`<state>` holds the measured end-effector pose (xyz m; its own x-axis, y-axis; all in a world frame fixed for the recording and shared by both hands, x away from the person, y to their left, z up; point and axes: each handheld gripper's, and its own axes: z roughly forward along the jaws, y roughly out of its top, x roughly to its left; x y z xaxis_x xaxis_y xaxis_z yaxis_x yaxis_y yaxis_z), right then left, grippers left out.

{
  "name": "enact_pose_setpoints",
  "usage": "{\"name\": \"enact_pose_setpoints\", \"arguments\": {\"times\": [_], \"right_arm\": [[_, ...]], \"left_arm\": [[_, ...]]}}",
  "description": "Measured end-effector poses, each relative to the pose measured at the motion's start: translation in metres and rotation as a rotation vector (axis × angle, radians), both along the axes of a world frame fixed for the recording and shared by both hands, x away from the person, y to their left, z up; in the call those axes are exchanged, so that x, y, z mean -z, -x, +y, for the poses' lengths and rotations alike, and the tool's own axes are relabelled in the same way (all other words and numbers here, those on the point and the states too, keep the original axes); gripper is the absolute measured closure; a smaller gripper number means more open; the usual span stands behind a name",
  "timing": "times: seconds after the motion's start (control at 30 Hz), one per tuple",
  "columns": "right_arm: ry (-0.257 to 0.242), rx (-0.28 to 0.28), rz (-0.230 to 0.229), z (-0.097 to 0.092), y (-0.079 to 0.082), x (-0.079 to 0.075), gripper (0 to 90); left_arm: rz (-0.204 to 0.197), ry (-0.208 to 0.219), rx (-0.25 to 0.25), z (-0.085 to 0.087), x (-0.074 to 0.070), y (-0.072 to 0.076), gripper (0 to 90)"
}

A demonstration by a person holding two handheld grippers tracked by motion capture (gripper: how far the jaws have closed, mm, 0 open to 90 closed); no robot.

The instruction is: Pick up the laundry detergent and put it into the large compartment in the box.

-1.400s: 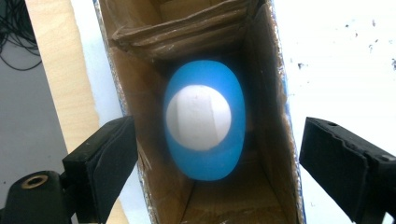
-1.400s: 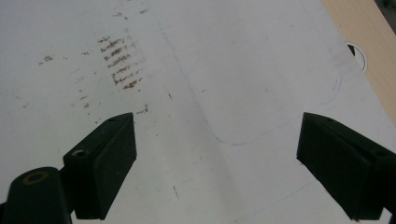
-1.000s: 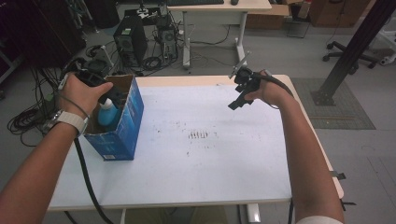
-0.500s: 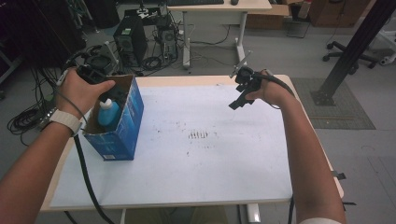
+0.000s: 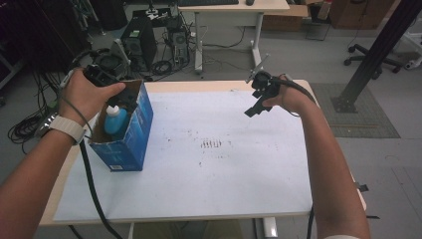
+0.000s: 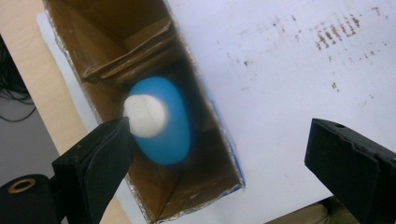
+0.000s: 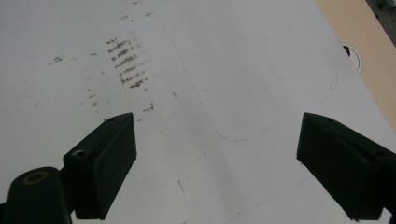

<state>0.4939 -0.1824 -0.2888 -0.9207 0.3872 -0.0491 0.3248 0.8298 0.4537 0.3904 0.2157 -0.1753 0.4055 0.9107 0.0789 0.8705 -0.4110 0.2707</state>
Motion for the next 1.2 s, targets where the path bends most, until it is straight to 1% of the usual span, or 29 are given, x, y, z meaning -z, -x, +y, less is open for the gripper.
{"name": "enact_pose_setpoints", "arguments": {"times": [0.17, 0.3, 0.4, 0.53, 0.8, 1.07, 1.2], "right_arm": [[0.000, 0.003, 0.000, -0.001, 0.001, -0.001, 12.1], [0.002, 0.003, 0.001, -0.001, 0.003, -0.002, 12.1], [0.000, 0.005, 0.000, -0.001, 0.003, -0.003, 12.1], [0.002, 0.004, 0.000, 0.000, 0.005, -0.003, 12.1], [0.003, 0.004, -0.002, 0.001, 0.007, -0.004, 12.1], [0.002, 0.000, -0.004, 0.003, 0.008, -0.005, 12.1], [0.002, -0.002, -0.003, 0.004, 0.009, -0.005, 12.1]], "left_arm": [[0.002, -0.013, 0.015, -0.004, -0.003, 0.002, 8.3], [-0.006, -0.009, 0.028, -0.009, -0.008, 0.005, 8.3], [-0.005, -0.011, 0.044, -0.013, -0.012, 0.008, 8.3], [0.012, -0.012, 0.063, -0.018, -0.015, 0.011, 8.6], [0.026, -0.010, 0.132, -0.031, -0.023, 0.021, 8.8], [0.040, -0.015, 0.190, -0.043, -0.025, 0.026, 9.0], [0.040, 0.005, 0.215, -0.048, -0.026, 0.029, 8.9]]}}
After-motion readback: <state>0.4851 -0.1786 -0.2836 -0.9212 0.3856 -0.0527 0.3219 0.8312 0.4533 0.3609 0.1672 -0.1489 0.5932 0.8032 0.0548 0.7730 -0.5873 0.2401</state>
